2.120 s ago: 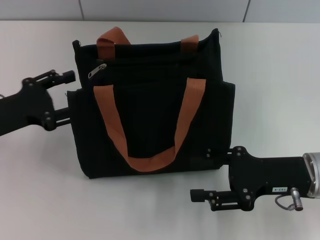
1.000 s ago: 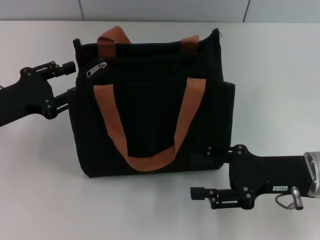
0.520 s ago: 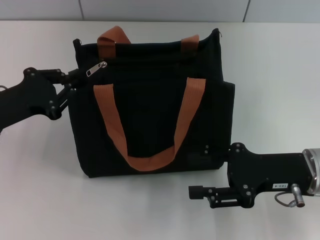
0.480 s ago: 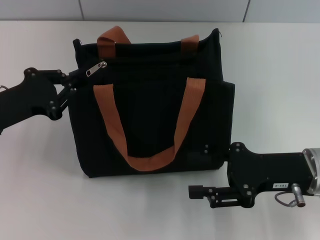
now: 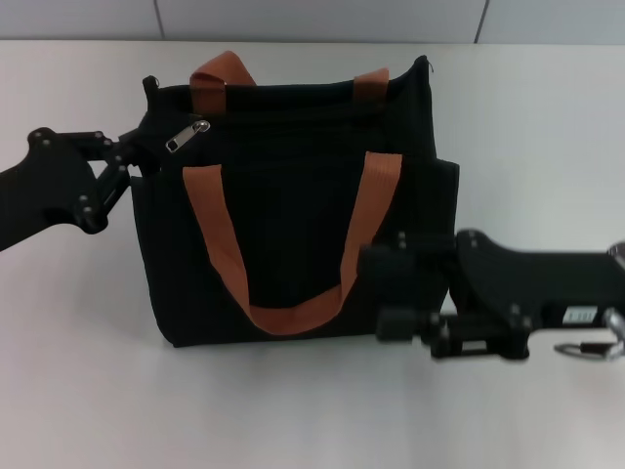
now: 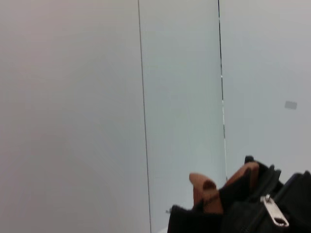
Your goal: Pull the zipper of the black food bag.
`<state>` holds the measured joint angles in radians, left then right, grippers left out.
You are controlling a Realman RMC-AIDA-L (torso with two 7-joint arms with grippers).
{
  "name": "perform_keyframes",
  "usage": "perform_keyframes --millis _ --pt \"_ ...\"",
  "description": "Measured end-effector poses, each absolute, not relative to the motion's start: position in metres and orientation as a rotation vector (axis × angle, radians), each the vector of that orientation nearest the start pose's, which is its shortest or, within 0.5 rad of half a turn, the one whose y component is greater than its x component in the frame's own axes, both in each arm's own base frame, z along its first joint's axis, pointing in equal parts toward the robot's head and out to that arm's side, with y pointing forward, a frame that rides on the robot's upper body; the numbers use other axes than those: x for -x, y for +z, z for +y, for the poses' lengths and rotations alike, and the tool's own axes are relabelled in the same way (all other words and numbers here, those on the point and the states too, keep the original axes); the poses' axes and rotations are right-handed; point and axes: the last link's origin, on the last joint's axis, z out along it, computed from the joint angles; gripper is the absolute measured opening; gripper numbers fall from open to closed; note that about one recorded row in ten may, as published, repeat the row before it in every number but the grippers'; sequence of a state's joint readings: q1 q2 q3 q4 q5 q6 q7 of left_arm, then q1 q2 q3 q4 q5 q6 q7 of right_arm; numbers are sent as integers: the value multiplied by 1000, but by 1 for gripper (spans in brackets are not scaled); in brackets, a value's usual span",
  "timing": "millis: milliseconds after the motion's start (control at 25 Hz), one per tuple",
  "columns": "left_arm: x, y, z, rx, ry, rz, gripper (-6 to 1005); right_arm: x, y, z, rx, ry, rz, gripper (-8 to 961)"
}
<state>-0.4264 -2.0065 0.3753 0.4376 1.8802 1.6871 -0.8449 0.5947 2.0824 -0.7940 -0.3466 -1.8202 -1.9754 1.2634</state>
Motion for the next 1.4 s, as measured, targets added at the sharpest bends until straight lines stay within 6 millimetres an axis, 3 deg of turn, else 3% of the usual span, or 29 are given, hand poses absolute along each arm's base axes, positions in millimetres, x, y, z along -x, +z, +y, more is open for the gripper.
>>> perform_keyframes --millis 40,400,680,1040,1160,1400 --pt "308 43 295 2357 -913 -253 20 -199 -24 274 3006 1466 654 705" --pt "307 45 288 2280 -963 -214 22 -174 -11 302 2936 1571 984 696" --pt "301 41 288 2229 -995 -173 23 -158 -9 334 2868 1439 1312 685" --pt "292 45 288 2191 -1064 -122 25 -130 -19 364 2851 1244 1508 671" --pt "291 46 289 2182 -1072 -118 25 -125 -21 367 2858 1194 1533 455" --pt "288 43 290 2177 -1072 -93 26 -108 -31 375 2899 1003 1577 382"
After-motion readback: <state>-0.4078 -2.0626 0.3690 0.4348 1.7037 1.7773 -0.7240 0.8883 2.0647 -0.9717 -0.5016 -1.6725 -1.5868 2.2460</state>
